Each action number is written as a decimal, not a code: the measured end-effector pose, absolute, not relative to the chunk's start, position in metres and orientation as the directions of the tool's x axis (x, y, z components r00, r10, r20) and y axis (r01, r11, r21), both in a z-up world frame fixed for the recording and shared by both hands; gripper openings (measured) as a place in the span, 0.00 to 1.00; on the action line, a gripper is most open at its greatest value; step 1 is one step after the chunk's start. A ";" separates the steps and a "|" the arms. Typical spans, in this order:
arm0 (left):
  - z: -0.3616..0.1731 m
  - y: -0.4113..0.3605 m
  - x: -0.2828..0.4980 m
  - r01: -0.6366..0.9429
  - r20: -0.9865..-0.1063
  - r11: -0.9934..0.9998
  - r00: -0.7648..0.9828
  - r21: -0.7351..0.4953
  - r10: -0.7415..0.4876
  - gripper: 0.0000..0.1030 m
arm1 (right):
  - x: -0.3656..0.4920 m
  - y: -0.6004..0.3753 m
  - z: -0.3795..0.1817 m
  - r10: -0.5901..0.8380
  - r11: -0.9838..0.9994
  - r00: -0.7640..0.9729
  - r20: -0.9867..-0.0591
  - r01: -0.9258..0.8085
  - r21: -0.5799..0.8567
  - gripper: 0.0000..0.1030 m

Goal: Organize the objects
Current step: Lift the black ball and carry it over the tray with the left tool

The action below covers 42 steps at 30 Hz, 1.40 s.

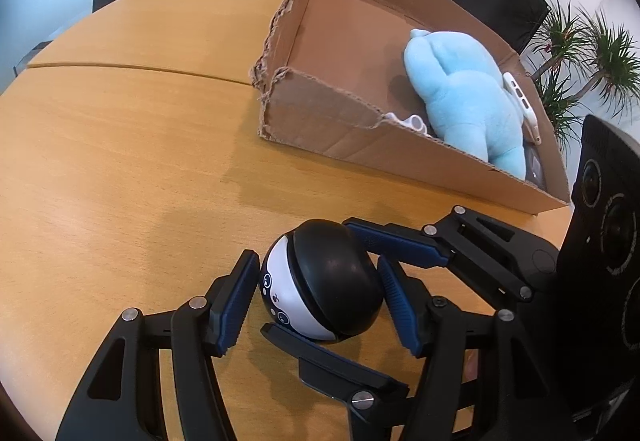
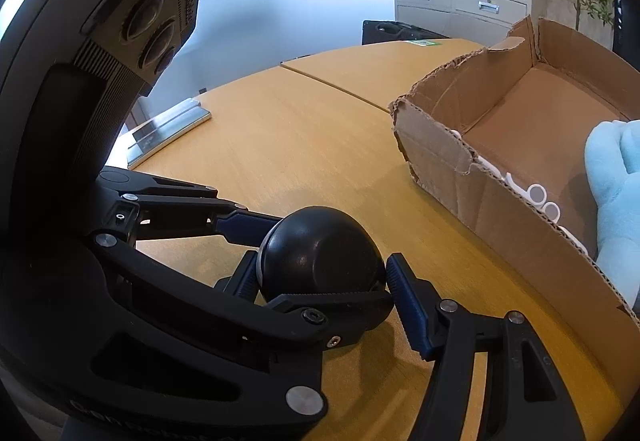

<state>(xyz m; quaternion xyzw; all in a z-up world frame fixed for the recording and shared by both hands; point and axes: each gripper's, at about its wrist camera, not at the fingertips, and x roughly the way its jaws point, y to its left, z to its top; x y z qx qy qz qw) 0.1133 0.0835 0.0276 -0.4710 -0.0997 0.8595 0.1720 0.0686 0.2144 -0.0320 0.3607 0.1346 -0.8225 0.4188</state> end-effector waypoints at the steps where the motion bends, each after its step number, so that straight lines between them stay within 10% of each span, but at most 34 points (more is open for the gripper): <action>1: 0.029 0.085 0.113 -0.204 -0.774 -0.921 -0.499 -0.331 0.389 0.58 | 0.069 0.213 -0.031 -0.592 -0.614 -0.391 -0.704 0.786 0.080 0.62; 42: 0.113 0.161 0.042 -0.388 -0.725 -0.888 -0.534 -0.246 0.434 0.58 | 0.038 0.278 0.061 -0.558 -0.750 -0.600 -0.573 0.661 0.038 0.58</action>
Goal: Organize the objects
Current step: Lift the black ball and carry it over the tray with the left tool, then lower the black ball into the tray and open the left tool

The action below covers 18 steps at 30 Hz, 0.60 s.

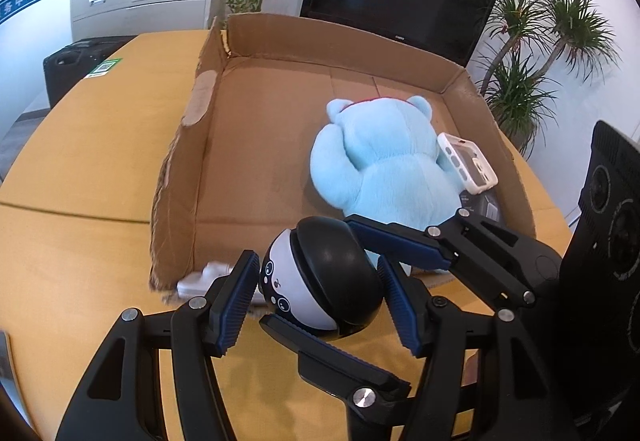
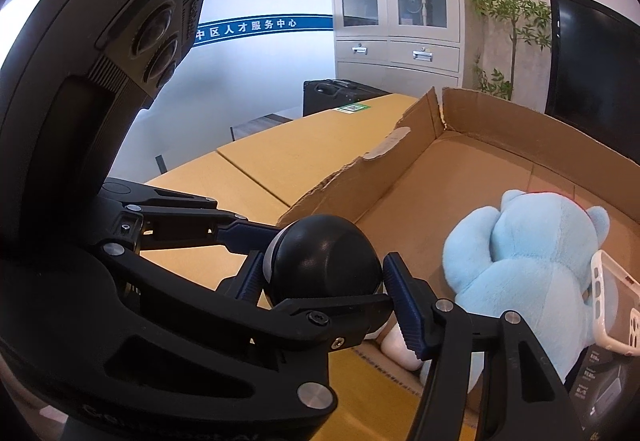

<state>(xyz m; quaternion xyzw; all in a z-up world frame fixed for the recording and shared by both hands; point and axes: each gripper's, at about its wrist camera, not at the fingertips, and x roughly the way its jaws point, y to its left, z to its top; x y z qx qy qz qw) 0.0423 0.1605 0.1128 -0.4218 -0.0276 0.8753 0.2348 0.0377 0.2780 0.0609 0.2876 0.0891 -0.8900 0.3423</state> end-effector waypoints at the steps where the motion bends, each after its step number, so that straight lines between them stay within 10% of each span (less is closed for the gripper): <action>1: 0.113 0.162 0.038 -0.392 -0.726 -0.886 -0.530 -0.249 0.439 0.58 | 0.035 0.279 0.062 -0.554 -0.754 -0.603 -0.574 0.656 0.039 0.58; 18: 0.091 0.169 -0.014 -0.412 -0.753 -0.853 -0.435 -0.321 0.494 0.58 | -0.012 0.282 0.047 -0.494 -0.793 -0.584 -0.644 0.607 0.057 0.58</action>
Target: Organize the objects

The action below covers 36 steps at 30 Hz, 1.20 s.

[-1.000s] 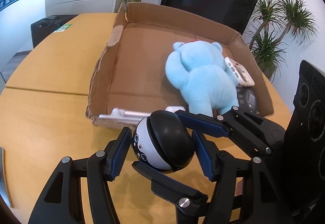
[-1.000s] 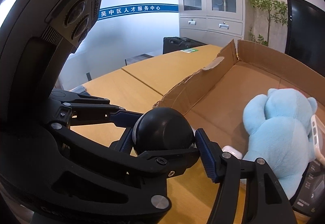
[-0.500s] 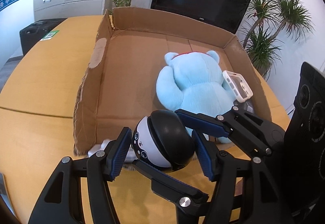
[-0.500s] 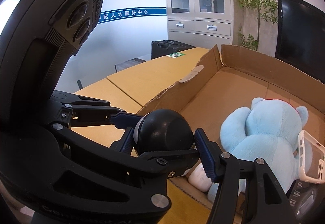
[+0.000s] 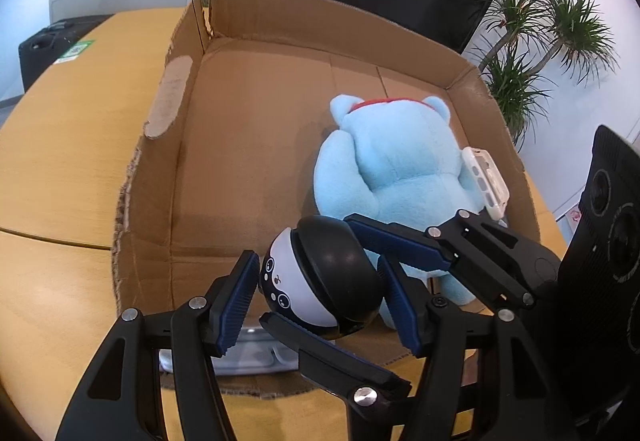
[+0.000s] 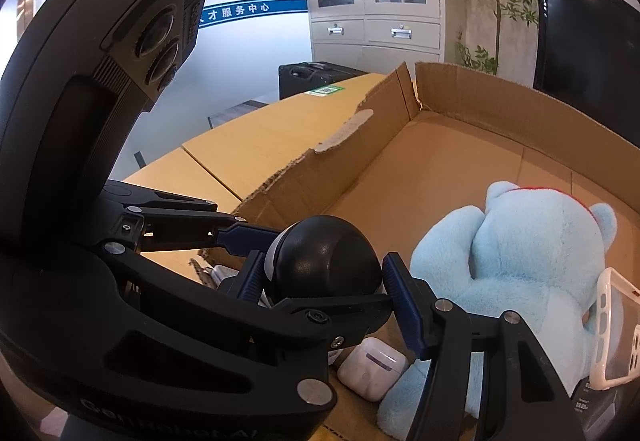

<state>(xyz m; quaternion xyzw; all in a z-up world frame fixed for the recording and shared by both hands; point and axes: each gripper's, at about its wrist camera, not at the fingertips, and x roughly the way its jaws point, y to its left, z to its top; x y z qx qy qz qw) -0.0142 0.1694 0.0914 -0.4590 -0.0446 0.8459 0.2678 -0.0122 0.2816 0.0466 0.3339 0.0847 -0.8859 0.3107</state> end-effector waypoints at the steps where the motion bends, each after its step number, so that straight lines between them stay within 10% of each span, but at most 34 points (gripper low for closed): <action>1: 0.089 0.170 -0.016 -0.410 -0.755 -0.853 -0.433 -0.323 0.493 0.58 | -0.014 0.282 0.044 -0.486 -0.797 -0.585 -0.649 0.602 0.055 0.57; 14: 0.084 0.171 -0.014 -0.392 -0.746 -0.867 -0.466 -0.308 0.476 0.64 | -0.014 0.288 0.038 -0.460 -0.815 -0.591 -0.663 0.577 0.050 0.57; 19: 0.097 0.172 0.000 -0.376 -0.707 -0.877 -0.530 -0.298 0.468 0.78 | -0.004 0.308 0.049 -0.455 -0.844 -0.635 -0.624 0.532 0.073 0.83; 25: 0.109 0.172 0.019 -0.336 -0.676 -0.898 -0.595 -0.282 0.435 0.99 | 0.023 0.337 0.065 -0.366 -0.891 -0.723 -0.586 0.454 -0.004 0.93; 36: 0.119 0.192 0.066 -0.281 -0.614 -0.932 -0.701 -0.230 0.363 0.99 | 0.085 0.404 0.078 -0.169 -0.955 -0.829 -0.533 0.273 -0.121 0.99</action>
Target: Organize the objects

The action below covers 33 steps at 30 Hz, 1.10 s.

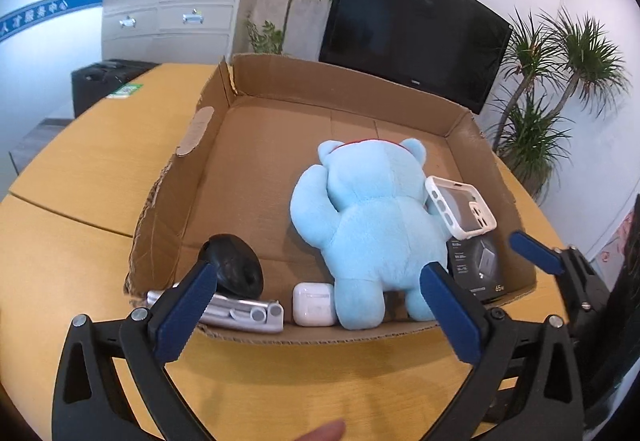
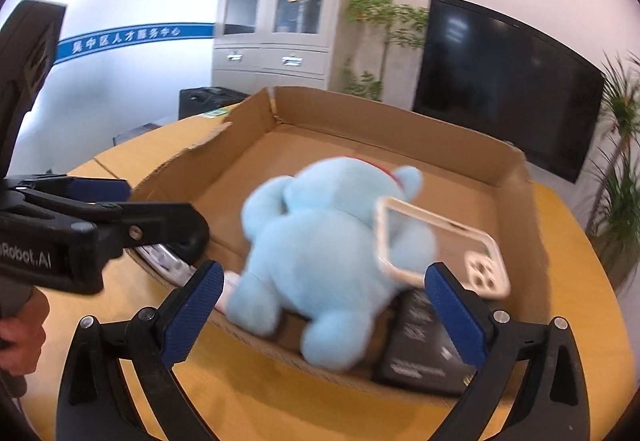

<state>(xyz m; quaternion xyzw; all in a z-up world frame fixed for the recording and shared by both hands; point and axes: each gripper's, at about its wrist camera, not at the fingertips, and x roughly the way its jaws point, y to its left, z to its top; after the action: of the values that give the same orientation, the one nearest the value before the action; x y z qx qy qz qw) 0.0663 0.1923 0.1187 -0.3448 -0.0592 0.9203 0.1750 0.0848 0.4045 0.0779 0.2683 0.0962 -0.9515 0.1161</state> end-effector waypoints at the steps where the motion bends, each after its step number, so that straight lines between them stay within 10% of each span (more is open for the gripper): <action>1: 0.117 0.195 0.072 -0.272 -0.606 -0.939 -0.717 -0.212 0.345 0.99 | 0.090 0.412 0.079 -0.164 -0.959 -0.833 -0.528 0.259 -0.111 0.99; 33: 0.066 0.233 0.112 -0.188 -0.510 -0.982 -0.844 -0.006 0.164 0.99 | 0.148 0.493 0.043 0.032 -0.999 -0.933 -0.359 -0.017 -0.046 1.00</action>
<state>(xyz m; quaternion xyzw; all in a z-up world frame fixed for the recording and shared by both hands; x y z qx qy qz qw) 0.1122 0.2335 0.0659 -0.2637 0.0223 0.9600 0.0918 0.1476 0.4930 0.0431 0.1830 0.0212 -0.9828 -0.0124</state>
